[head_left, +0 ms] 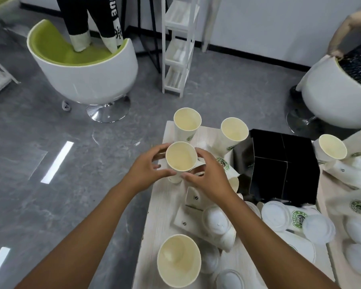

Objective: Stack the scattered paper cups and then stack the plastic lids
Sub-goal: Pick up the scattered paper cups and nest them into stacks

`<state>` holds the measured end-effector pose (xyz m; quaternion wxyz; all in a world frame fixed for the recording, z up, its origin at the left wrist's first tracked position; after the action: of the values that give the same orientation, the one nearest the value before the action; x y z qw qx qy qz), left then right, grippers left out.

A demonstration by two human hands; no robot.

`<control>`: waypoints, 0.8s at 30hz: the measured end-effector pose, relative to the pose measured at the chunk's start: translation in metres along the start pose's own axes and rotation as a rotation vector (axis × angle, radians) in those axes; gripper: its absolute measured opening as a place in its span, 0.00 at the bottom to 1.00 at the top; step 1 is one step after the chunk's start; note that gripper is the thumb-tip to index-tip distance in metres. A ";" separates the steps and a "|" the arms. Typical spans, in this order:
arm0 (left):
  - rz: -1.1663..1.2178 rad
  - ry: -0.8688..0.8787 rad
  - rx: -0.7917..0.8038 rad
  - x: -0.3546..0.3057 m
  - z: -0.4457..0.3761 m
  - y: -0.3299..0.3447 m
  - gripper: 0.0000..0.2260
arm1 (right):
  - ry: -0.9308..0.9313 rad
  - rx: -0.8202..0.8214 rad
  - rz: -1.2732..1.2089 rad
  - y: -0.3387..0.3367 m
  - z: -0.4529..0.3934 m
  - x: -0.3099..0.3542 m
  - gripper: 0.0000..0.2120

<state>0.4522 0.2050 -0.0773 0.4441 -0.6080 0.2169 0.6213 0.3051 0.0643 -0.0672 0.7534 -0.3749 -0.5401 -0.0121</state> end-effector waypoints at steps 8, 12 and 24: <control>0.151 0.091 -0.078 -0.066 0.042 -0.015 0.36 | -0.119 -0.056 -0.114 -0.034 0.035 0.064 0.36; 0.108 0.170 -0.140 -0.120 0.094 -0.021 0.37 | -0.212 -0.060 -0.135 -0.062 0.077 0.108 0.37; 0.031 0.328 -0.198 -0.195 0.232 0.003 0.36 | -0.388 -0.020 -0.135 -0.100 0.206 0.160 0.39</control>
<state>0.2929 0.3354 0.1458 0.3312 -0.7383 0.2338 0.5391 0.1638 0.1741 0.1476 0.6291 -0.3405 -0.6988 0.0044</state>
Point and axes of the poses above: each hand's wrist, its own z-axis away from the middle knuckle, its own y-axis out of the palm, x = y × z, the point moved 5 cm from there along -z, towards the middle knuckle, and after that the axes turned 4 degrees about z, right-handed, at the moved point
